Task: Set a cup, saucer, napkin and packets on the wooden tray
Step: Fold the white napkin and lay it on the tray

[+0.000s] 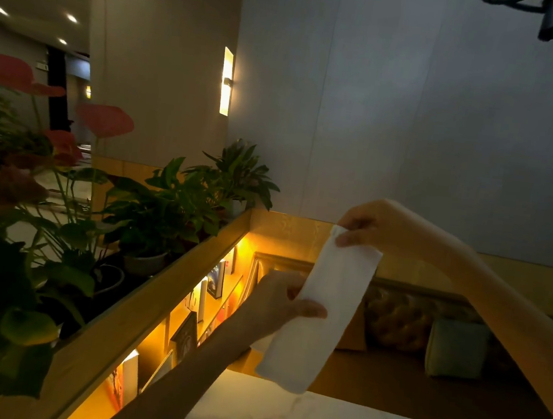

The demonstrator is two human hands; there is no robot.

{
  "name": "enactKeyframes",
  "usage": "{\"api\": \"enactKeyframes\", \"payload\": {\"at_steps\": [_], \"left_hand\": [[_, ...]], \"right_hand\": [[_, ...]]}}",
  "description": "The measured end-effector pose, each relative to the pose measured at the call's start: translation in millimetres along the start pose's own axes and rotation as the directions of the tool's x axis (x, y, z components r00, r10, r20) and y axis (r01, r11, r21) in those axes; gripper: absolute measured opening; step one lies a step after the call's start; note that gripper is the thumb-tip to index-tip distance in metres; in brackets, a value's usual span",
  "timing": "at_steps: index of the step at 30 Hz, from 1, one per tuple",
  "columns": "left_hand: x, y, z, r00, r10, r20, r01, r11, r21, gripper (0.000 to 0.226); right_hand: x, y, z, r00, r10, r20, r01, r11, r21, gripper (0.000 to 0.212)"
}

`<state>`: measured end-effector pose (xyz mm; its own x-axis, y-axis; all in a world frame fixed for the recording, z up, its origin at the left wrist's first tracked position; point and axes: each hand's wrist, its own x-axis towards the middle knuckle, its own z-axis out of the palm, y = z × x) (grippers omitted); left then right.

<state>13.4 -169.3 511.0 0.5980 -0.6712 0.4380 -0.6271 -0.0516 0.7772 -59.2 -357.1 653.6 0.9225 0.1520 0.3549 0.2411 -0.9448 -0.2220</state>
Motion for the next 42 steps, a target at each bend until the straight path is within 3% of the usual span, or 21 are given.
{"api": "enactKeyframes", "payload": {"at_steps": [7,14,17,20,22,24,26,28,30,36,39,42], "left_hand": [[3,2,9,0.996,0.046,-0.072,-0.047,0.999,-0.021,0.025],[-7,-29,5,0.991,-0.07,0.117,0.076,0.996,-0.04,0.02],[-10,-36,-1,0.986,-0.109,0.125,0.127,0.98,-0.15,0.017],[-10,-41,-4,0.986,-0.158,0.049,0.16,0.837,-0.524,0.023],[-8,-40,-5,0.968,-0.239,-0.082,0.133,0.759,-0.637,0.019],[-4,-30,-3,0.912,-0.325,-0.252,0.139,0.82,-0.555,0.013],[1,-24,-1,0.856,-0.318,-0.408,0.126,0.893,-0.431,0.016],[2,-18,-2,0.829,-0.284,-0.481,0.085,0.915,-0.394,0.019],[2,-17,-8,0.799,-0.264,-0.54,0.082,0.938,-0.337,0.026],[2,-24,-10,0.804,-0.234,-0.547,0.109,0.962,-0.25,0.033],[3,-32,-8,0.803,-0.27,-0.531,0.154,0.955,-0.253,0.04],[0,-50,2,0.79,-0.314,-0.526,0.237,0.948,-0.21,0.037]], "right_hand": [[-3,-2,-15,1.0,-0.024,-0.019,0.024,0.999,-0.029,0.01],[-12,8,-46,0.984,-0.006,-0.176,0.005,1.0,-0.004,0.003],[-16,19,-51,0.972,0.026,-0.232,-0.023,1.0,0.019,0.006],[-24,34,-40,0.922,0.092,-0.376,-0.065,0.994,0.085,0.007],[-28,44,-17,0.873,0.141,-0.467,-0.086,0.987,0.138,0.008],[-32,48,14,0.836,0.167,-0.522,-0.092,0.982,0.165,0.012],[-37,48,44,0.804,0.178,-0.567,-0.109,0.982,0.154,0.014],[-44,49,62,0.769,0.189,-0.611,-0.128,0.981,0.142,0.013],[-52,53,69,0.725,0.252,-0.641,-0.126,0.964,0.236,0.017],[-65,61,92,0.673,0.446,-0.59,-0.064,0.83,0.554,0.024],[-72,69,111,0.677,0.6,-0.426,-0.127,0.666,0.736,0.034],[-82,72,137,0.661,0.704,-0.26,-0.211,0.507,0.835,0.021]]}}
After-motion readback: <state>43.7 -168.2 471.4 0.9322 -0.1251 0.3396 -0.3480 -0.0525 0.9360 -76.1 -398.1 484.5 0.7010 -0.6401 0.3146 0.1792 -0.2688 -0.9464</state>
